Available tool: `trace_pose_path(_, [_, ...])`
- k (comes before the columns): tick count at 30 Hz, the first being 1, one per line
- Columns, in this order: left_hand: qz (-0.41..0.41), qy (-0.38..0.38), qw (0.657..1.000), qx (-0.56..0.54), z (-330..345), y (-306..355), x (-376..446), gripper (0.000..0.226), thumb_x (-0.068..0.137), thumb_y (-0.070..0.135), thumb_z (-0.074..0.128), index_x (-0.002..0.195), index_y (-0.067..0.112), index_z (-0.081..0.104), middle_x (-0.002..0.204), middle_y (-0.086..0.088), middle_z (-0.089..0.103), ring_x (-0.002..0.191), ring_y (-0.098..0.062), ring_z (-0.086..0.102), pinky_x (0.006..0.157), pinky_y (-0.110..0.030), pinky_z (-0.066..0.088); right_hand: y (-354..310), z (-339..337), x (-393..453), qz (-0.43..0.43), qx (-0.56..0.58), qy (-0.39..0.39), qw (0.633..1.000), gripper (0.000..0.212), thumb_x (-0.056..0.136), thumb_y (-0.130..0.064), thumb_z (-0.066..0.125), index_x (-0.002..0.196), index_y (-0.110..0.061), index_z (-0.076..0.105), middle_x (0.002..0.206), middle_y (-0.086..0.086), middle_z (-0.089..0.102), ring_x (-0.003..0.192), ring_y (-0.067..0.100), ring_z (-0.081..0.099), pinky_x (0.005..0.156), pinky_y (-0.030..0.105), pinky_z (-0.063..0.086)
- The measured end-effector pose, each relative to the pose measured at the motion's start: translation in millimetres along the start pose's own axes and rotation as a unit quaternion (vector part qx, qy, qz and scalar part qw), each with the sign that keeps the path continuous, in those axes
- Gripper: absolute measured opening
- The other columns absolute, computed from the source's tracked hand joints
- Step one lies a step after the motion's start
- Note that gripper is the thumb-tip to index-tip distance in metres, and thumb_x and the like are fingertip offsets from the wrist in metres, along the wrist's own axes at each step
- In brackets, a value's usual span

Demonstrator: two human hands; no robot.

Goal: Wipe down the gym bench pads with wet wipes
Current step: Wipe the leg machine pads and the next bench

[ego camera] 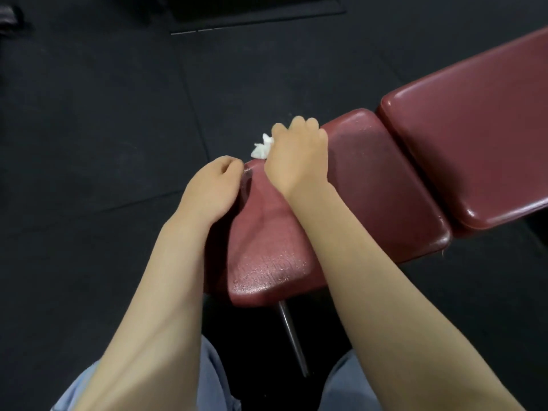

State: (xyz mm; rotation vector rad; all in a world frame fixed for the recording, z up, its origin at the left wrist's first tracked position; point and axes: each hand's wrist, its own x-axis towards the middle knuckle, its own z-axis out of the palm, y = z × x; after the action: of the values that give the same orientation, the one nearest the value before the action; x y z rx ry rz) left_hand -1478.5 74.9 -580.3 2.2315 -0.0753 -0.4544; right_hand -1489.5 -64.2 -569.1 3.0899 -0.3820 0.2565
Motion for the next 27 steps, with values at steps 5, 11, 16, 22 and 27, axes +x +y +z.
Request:
trace_pose_path(5, [0.009, -0.005, 1.0, -0.005, -3, -2, -1, 0.039, 0.096, 0.035, 0.036, 0.122, 0.035, 0.065, 0.125, 0.021, 0.061, 0.117, -0.005, 0.051, 0.092, -0.026, 0.036, 43, -22, -121, 0.011, 0.069, 0.018, 0.997, 0.008, 0.07, -0.017, 0.053, 0.074, -0.013, 0.058, 0.081, 0.008, 0.051, 0.077, 0.029, 0.046, 0.067, 0.035, 0.027])
trace_pose_path(11, [0.02, 0.036, 0.999, 0.018, -2, 6, -3, 0.03, 0.094, 0.035, 0.042, 0.109, 0.039, 0.068, 0.101, 0.023, 0.06, 0.105, -0.006, 0.052, 0.087, -0.026, 0.037, 46, -20, -108, 0.059, 0.065, 0.043, 0.995, 0.014, 0.072, -0.022, 0.046, 0.071, -0.013, 0.057, 0.079, 0.009, 0.052, 0.076, 0.029, 0.048, 0.068, 0.033, 0.022])
trace_pose_path(16, [0.014, 0.042, 0.999, 0.026, 5, 11, -8, 0.032, 0.095, 0.034, 0.041, 0.113, 0.036, 0.067, 0.103, 0.02, 0.061, 0.108, -0.011, 0.055, 0.089, -0.031, 0.042, 34, -14, -4, 0.035, 0.01, 0.033, 0.999, 0.024, 0.088, -0.029, 0.049, 0.091, -0.01, 0.063, 0.097, 0.012, 0.056, 0.093, 0.034, 0.05, 0.072, 0.036, 0.022])
trace_pose_path(22, [0.001, 0.034, 0.999, 0.023, 3, 13, -12, 0.026, 0.094, 0.036, 0.04, 0.102, 0.039, 0.065, 0.093, 0.026, 0.062, 0.109, -0.012, 0.056, 0.104, -0.037, 0.042, 79, -31, -150, 0.068, 0.072, 0.029, 0.995, 0.004, 0.073, -0.016, 0.058, 0.075, -0.012, 0.06, 0.081, 0.007, 0.05, 0.075, 0.029, 0.045, 0.068, 0.033, 0.023])
trace_pose_path(27, [0.032, 0.075, 0.993, 0.085, 10, 26, -17, 0.032, 0.098, 0.03, 0.037, 0.109, 0.028, 0.067, 0.105, 0.012, 0.066, 0.089, -0.01, 0.04, 0.112, -0.04, 0.032, 94, -33, -154, 0.107, 0.072, 0.054, 0.99, 0.005, 0.079, -0.013, 0.06, 0.075, -0.014, 0.058, 0.084, 0.006, 0.05, 0.077, 0.022, 0.036, 0.071, 0.033, 0.024])
